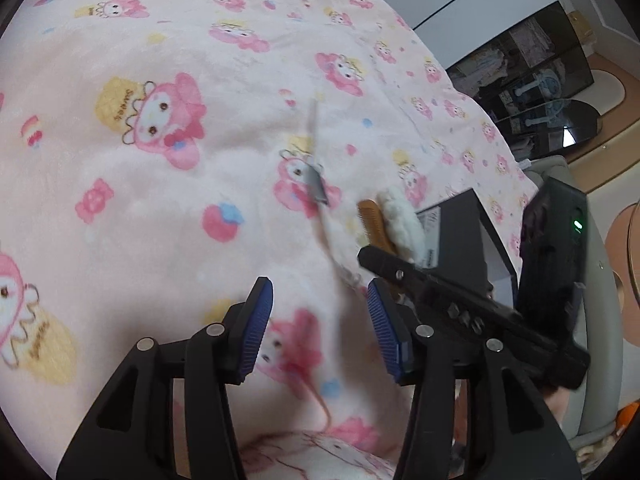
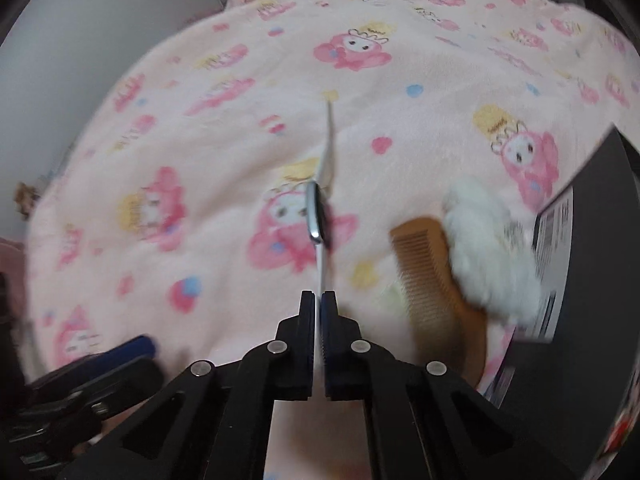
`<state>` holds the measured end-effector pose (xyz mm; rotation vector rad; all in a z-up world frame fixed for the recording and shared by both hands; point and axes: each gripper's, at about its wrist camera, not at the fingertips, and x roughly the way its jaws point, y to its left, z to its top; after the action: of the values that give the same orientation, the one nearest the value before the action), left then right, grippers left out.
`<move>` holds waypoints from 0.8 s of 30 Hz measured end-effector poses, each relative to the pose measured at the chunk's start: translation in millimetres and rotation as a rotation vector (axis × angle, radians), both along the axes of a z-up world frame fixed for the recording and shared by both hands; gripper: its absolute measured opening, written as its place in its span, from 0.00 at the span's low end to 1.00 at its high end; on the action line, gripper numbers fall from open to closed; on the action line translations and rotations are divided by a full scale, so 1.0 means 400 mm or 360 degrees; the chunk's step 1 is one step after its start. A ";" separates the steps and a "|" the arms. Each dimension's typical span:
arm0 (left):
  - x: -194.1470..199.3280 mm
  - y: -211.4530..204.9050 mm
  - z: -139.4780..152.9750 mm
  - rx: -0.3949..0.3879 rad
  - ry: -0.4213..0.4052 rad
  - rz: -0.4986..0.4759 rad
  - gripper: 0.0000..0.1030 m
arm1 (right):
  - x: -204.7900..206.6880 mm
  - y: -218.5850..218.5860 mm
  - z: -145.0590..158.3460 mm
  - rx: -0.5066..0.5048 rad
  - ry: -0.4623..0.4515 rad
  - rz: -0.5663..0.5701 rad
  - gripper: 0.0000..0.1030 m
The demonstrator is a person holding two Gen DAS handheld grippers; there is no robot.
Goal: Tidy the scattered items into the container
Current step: 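Move both grippers toward the white watch on the bedspread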
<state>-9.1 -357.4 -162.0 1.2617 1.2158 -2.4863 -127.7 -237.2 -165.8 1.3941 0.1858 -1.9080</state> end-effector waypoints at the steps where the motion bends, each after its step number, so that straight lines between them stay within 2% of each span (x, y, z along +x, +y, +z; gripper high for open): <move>1: 0.001 0.015 0.009 -0.0005 -0.0006 -0.0009 0.48 | 0.023 0.019 0.016 -0.0041 -0.0021 0.0010 0.01; 4: 0.009 0.070 0.038 -0.0034 0.0003 -0.0057 0.48 | 0.093 0.080 0.061 -0.0141 -0.0041 0.0033 0.01; 8: -0.024 0.099 0.029 -0.0033 -0.0061 -0.0048 0.48 | 0.142 0.163 0.074 -0.0121 0.0005 -0.0004 0.02; 10: -0.061 0.091 0.005 -0.0051 -0.0180 0.0007 0.48 | 0.157 0.197 0.078 -0.0146 -0.0009 -0.0006 0.02; 13: -0.102 0.082 -0.026 -0.0012 -0.0251 0.0065 0.48 | 0.158 0.209 0.087 -0.0152 0.0050 -0.0002 0.02; 18: -0.187 0.049 -0.099 -0.0051 -0.0421 0.0156 0.48 | 0.143 0.253 0.103 -0.0227 0.0050 -0.0058 0.02; 19: -0.202 0.043 -0.119 -0.0038 -0.0452 0.0164 0.46 | 0.140 0.262 0.105 -0.0239 0.0056 -0.0069 0.02; 20: -0.215 0.039 -0.138 -0.0014 -0.0474 0.0159 0.36 | 0.136 0.275 0.108 -0.0256 0.0053 -0.0085 0.02; 21: -0.224 0.040 -0.157 0.0015 -0.0501 0.0139 0.18 | 0.130 0.283 0.108 -0.0273 0.0044 -0.0095 0.02; 24: -0.216 0.056 -0.152 -0.0012 -0.0493 0.0114 0.16 | 0.129 0.316 0.110 -0.0296 0.0029 -0.0114 0.02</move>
<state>-95.5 -335.0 -222.6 1.5025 1.1491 -2.1420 -76.2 -110.8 -121.7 1.2742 -0.0332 -1.9432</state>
